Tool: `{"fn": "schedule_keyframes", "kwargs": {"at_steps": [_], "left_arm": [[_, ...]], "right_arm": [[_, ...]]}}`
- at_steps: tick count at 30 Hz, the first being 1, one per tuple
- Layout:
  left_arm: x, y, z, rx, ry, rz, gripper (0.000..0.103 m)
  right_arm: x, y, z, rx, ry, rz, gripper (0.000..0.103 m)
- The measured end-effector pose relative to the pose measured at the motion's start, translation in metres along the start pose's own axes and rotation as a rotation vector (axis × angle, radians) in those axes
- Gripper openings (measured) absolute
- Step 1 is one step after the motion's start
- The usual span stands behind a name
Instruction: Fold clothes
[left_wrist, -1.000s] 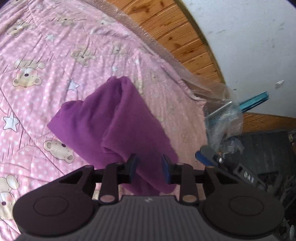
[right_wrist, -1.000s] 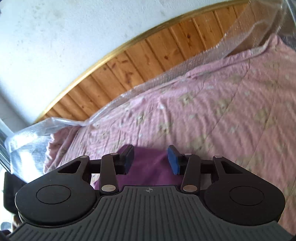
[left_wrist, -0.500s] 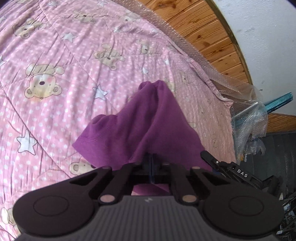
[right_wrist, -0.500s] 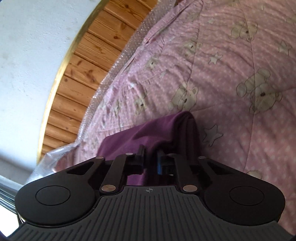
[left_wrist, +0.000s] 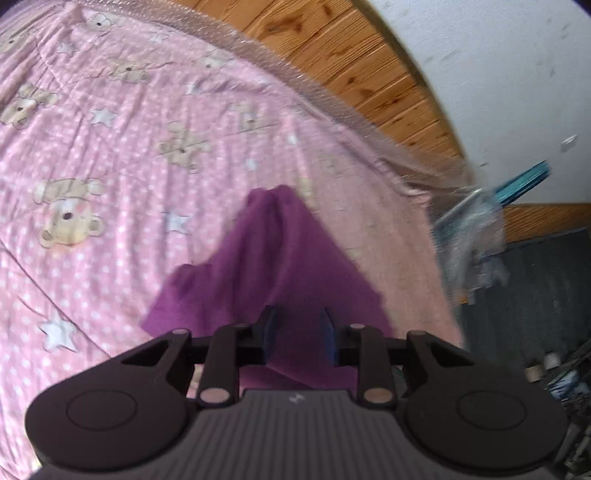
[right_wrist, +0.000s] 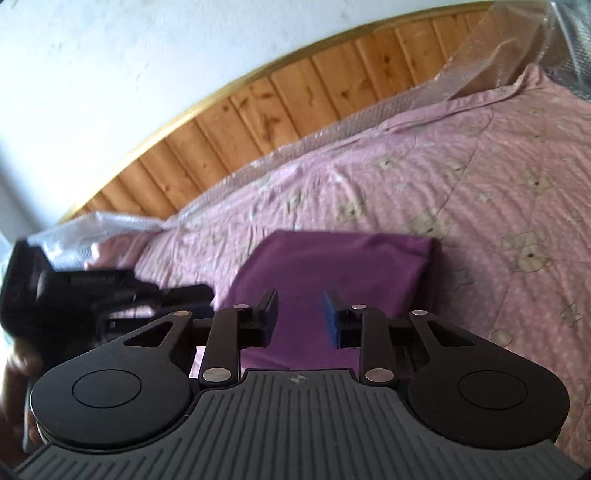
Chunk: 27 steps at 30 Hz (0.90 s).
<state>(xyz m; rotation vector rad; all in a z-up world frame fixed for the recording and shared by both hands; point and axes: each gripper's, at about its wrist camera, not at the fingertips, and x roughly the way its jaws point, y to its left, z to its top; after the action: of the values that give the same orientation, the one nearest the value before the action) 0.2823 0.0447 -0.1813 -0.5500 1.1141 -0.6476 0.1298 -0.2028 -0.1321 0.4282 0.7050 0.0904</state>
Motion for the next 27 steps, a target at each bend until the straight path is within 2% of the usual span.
{"fn": "schedule_keyframes", "kwargs": {"at_steps": [1,2,3,6,7,8,9,10,11,13,14,16,18,19,20,21,22,24,26,27], "left_arm": [[0.007,0.009,0.000,0.002,0.011,0.022,0.024],[0.013,0.018,-0.001,0.003,0.023,0.044,0.024],[0.019,0.026,-0.001,0.003,0.033,0.065,0.024],[-0.004,0.023,0.002,-0.006,0.031,0.063,0.021],[-0.014,0.021,0.004,0.005,0.019,0.057,0.027],[-0.023,0.019,0.006,0.016,0.007,0.050,0.039],[-0.032,0.016,0.012,0.030,-0.018,0.044,0.048],[-0.037,0.012,0.018,0.046,-0.047,0.049,0.067],[-0.038,0.006,0.026,0.062,-0.069,0.068,0.084],[-0.020,-0.002,0.041,0.089,-0.047,0.098,0.095],[-0.010,-0.007,0.048,0.102,-0.031,0.112,0.096],[0.019,-0.012,0.050,0.133,0.056,0.130,0.096],[0.037,-0.015,0.043,0.173,0.105,0.147,0.091],[0.042,-0.017,0.038,0.188,0.115,0.149,0.082],[0.040,-0.017,0.035,0.165,0.097,0.142,0.068],[0.037,-0.018,0.032,0.142,0.078,0.135,0.061],[0.035,-0.018,0.028,0.118,0.060,0.128,0.049],[0.035,-0.028,0.024,0.101,0.020,0.132,0.046],[0.040,-0.043,0.023,0.107,-0.021,0.157,0.049],[0.048,-0.046,0.022,0.109,-0.026,0.223,0.049]], "right_arm": [[0.015,-0.006,-0.011,0.001,0.043,-0.033,0.027],[0.022,-0.015,-0.021,0.018,0.056,-0.041,0.001],[0.025,-0.025,-0.030,0.044,0.048,-0.028,0.000],[0.009,-0.041,-0.034,0.140,0.092,0.003,0.001],[0.002,-0.045,-0.035,0.173,0.111,0.012,0.014],[-0.008,-0.048,-0.033,0.194,0.099,0.016,0.034],[-0.020,-0.050,-0.029,0.207,0.066,0.014,0.049],[-0.029,-0.055,-0.024,0.226,0.026,0.003,0.073],[-0.035,-0.061,-0.017,0.249,-0.018,-0.016,0.085],[-0.031,-0.075,-0.001,0.318,-0.051,-0.010,0.086],[-0.019,-0.080,0.004,0.341,-0.030,0.006,0.086],[0.011,-0.088,0.009,0.369,0.037,0.041,0.083],[0.039,-0.094,0.013,0.398,0.107,0.080,0.068],[0.050,-0.095,0.012,0.413,0.130,0.100,0.055],[0.055,-0.092,0.014,0.418,0.136,0.106,0.046],[0.058,-0.089,0.020,0.402,0.138,0.107,0.041],[0.056,-0.083,0.034,0.340,0.136,0.110,0.033],[0.051,-0.067,0.066,0.161,0.118,0.118,0.030],[0.051,-0.066,0.082,0.095,0.112,0.120,0.028],[0.052,-0.067,0.087,0.078,0.111,0.121,0.028]]}}
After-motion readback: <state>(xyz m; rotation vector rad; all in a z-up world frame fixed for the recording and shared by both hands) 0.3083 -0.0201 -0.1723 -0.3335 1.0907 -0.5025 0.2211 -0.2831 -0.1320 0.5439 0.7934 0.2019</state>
